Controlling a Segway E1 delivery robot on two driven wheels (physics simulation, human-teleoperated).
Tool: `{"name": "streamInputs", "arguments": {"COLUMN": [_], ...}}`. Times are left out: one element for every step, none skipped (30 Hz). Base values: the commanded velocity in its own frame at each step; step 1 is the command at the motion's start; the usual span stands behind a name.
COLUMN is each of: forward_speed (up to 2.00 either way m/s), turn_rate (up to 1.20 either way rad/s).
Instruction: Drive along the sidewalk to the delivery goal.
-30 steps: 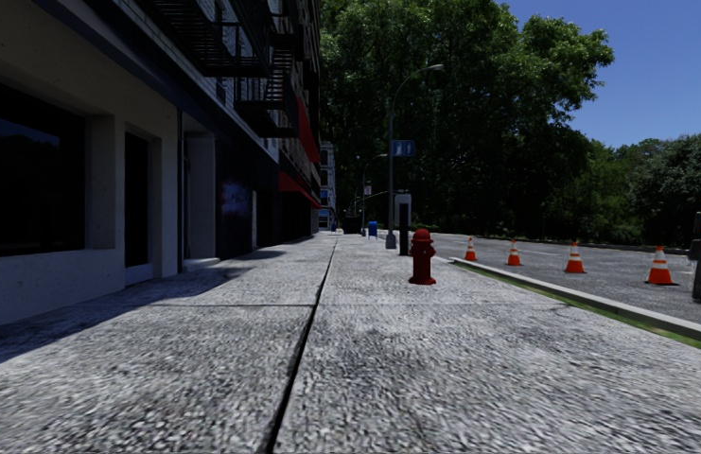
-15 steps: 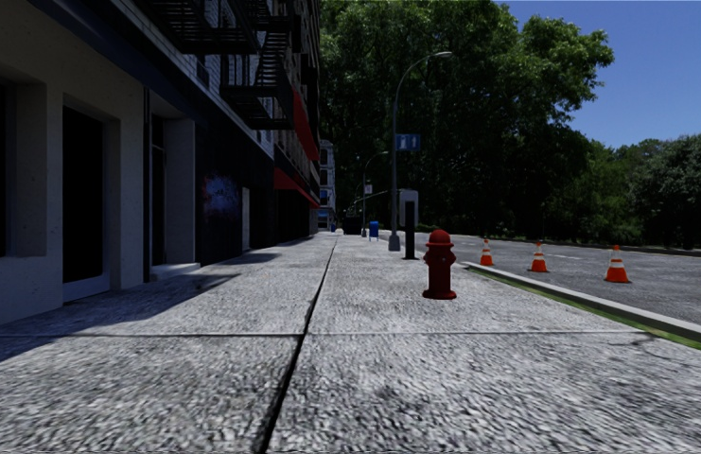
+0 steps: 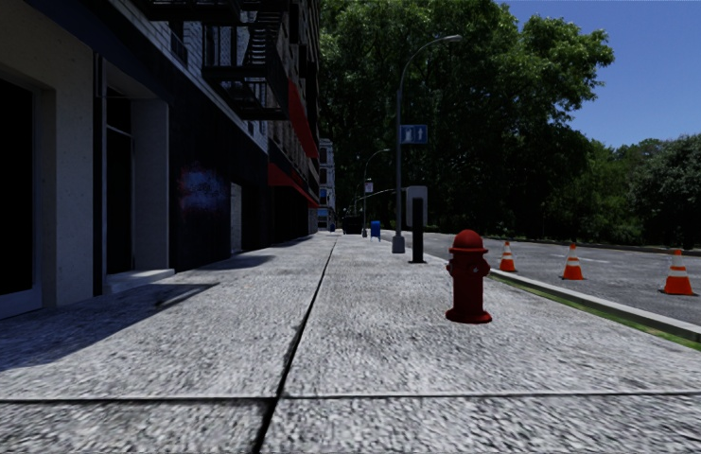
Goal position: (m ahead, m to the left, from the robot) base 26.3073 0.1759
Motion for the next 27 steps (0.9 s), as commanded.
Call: {"name": "streamInputs", "arguments": {"forward_speed": [2.0,2.0,2.0,2.0,2.0,2.0,2.0,2.0,2.0,2.0,2.0,2.0,2.0,2.0,2.0,2.0,2.0,2.0,2.0,2.0,2.0,2.0,2.0,2.0,2.0,2.0,2.0], "turn_rate": [0.0,0.0,0.0,0.0,0.0,0.0,0.0,0.0,0.0,0.0,0.0,0.0,0.0,0.0,0.0,0.0,0.0,0.0,0.0,0.0,0.0,0.0,0.0,0.0,0.0,0.0,0.0]}}
